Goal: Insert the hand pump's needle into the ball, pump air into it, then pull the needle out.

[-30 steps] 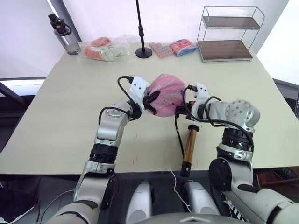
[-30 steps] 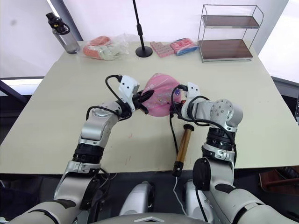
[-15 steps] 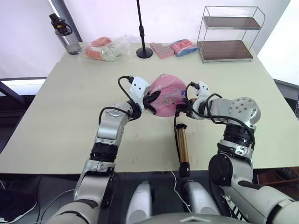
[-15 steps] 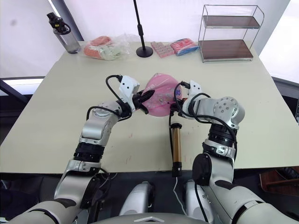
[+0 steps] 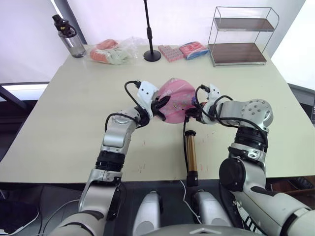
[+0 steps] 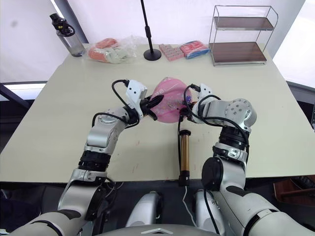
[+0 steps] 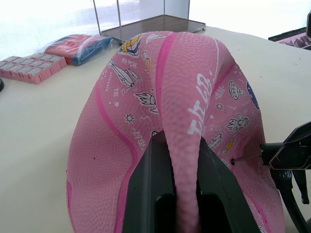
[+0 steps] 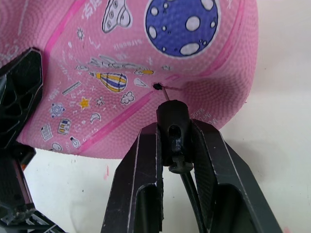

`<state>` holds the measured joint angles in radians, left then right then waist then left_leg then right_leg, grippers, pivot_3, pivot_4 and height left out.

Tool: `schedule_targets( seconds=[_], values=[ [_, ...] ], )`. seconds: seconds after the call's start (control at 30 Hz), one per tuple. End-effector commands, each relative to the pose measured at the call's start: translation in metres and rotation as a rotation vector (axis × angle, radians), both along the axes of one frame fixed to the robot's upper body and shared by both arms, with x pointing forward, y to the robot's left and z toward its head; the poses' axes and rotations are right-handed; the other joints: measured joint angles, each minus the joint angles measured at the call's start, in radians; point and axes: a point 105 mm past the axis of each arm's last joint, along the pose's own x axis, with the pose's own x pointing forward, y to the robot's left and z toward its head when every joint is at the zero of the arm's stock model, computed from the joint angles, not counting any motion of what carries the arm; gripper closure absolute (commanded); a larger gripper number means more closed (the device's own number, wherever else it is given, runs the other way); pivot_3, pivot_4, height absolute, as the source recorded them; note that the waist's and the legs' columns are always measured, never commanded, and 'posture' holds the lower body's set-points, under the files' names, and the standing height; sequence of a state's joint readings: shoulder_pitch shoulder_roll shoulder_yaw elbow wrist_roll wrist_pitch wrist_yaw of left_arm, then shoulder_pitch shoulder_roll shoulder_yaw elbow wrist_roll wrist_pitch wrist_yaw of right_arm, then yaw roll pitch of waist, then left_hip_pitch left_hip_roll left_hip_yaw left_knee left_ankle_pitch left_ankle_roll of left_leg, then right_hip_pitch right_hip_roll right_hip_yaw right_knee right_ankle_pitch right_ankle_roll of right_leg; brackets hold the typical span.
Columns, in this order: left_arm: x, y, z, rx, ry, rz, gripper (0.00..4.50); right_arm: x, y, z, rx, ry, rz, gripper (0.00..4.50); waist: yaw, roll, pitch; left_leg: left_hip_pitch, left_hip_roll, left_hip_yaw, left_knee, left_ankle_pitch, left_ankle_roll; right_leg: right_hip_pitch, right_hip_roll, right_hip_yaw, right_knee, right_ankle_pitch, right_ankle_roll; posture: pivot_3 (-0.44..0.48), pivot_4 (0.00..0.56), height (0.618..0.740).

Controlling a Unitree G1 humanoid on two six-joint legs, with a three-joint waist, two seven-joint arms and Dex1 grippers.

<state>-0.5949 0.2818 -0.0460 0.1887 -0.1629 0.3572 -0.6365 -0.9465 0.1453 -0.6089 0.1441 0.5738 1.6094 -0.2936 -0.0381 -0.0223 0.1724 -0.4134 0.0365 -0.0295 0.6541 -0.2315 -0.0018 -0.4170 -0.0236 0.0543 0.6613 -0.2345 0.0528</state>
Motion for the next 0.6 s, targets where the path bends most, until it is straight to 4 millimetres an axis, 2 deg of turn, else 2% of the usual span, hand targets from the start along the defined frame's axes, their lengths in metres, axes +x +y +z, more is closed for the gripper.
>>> schedule_targets(
  seconds=[0.03, 0.6],
  values=[
    [-0.016, -0.026, -0.019, -0.028, 0.084, -0.143, 4.48, -0.014, 0.067, 0.023, 0.069, -0.013, 0.135, 4.17, 0.0, 0.0, 0.0, 0.0, 0.0, 0.0, 0.0, 0.0, 0.0, 0.0, 0.0, 0.0, 0.0, 0.0, 0.0, 0.0, 0.15, 0.731],
    [-0.021, -0.024, -0.026, -0.09, 0.15, -0.15, 4.48, -0.011, 0.082, 0.021, 0.083, 0.008, 0.158, 4.17, -0.005, 0.001, 0.0, 0.001, 0.0, 0.0, 0.0, 0.0, 0.0, 0.001, 0.0, 0.0, 0.0, 0.0, 0.0, 0.0, 0.15, 0.731]
  ],
)
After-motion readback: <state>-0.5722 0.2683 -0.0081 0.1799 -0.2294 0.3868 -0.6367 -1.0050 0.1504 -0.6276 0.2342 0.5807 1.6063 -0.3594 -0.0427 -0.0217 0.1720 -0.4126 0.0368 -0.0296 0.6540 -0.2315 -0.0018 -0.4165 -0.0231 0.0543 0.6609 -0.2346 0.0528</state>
